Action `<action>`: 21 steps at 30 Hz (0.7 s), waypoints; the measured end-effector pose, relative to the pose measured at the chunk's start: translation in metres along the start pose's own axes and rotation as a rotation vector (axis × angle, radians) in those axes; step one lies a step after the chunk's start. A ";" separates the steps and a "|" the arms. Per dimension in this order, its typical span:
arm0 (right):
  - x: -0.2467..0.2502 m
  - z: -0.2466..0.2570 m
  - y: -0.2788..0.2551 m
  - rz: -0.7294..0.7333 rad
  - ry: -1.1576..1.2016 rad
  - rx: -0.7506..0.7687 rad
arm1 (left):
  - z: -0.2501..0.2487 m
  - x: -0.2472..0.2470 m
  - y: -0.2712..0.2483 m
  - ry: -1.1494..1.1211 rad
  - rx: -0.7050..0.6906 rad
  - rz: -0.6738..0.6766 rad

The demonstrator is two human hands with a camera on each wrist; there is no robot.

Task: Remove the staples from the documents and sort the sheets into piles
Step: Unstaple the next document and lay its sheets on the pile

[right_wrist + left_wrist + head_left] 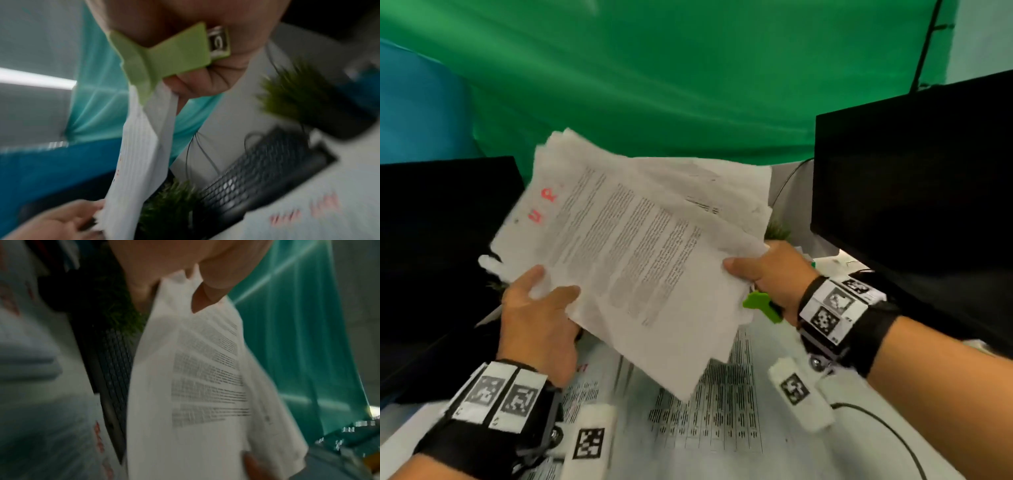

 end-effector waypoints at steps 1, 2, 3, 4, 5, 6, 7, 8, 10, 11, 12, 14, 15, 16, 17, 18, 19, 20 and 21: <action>0.007 0.012 -0.001 0.013 -0.175 0.064 | -0.002 0.006 -0.003 0.118 -0.048 -0.053; 0.015 0.025 -0.003 0.037 -0.367 0.123 | -0.007 0.011 -0.006 0.259 -0.121 -0.129; 0.021 0.036 -0.003 0.076 -0.547 0.179 | -0.014 0.013 -0.009 0.442 -0.223 -0.212; 0.027 0.046 -0.004 0.119 -0.672 0.203 | -0.025 0.010 -0.016 0.634 -0.378 -0.232; 0.031 0.057 -0.005 0.165 -0.730 0.216 | -0.040 0.002 -0.021 0.802 -0.525 -0.193; 0.033 0.067 -0.007 0.204 -0.763 0.224 | -0.056 -0.008 -0.028 0.925 -0.611 -0.086; 0.033 0.078 -0.008 0.245 -0.792 0.236 | -0.071 -0.018 -0.031 1.032 -0.611 0.060; 0.031 0.089 -0.010 0.281 -0.827 0.249 | -0.084 -0.029 -0.034 1.121 -0.546 0.228; 0.024 0.113 -0.013 0.322 -0.906 0.304 | -0.100 -0.044 -0.032 1.214 -0.362 0.424; 0.022 0.123 -0.013 0.315 -0.932 0.333 | -0.106 -0.047 -0.028 1.203 -0.320 0.435; 0.022 0.132 -0.013 0.289 -0.946 0.345 | -0.111 -0.049 -0.026 1.130 -0.299 0.430; 0.027 0.145 -0.010 0.223 -0.949 0.330 | -0.113 -0.048 -0.024 0.910 -0.248 0.438; 0.031 0.148 -0.009 0.197 -0.936 0.309 | -0.112 -0.045 -0.024 0.794 -0.196 0.447; 0.034 0.149 -0.009 0.179 -0.909 0.285 | -0.108 -0.042 -0.026 0.690 -0.121 0.461; 0.035 0.149 -0.009 0.170 -0.892 0.267 | -0.102 -0.039 -0.027 0.616 -0.052 0.474; 0.035 0.148 -0.008 0.164 -0.898 0.258 | -0.095 -0.037 -0.026 0.586 -0.011 0.472; 0.032 0.148 -0.008 0.168 -0.939 0.265 | -0.088 -0.035 -0.023 0.573 -0.016 0.448; 0.028 0.147 -0.007 0.180 -0.995 0.275 | -0.084 -0.035 -0.020 0.574 -0.065 0.395; 0.023 0.147 -0.006 0.194 -1.054 0.293 | -0.086 -0.035 -0.017 0.606 -0.162 0.299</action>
Point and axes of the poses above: each hand's wrist, its own y-axis towards the middle knuckle, its own x-axis out of the back of the hand, z = x × y, the point moved 1 cm from there along y, towards the middle knuckle, and after that the axes turned 7 degrees about z, right-handed, at the moved point
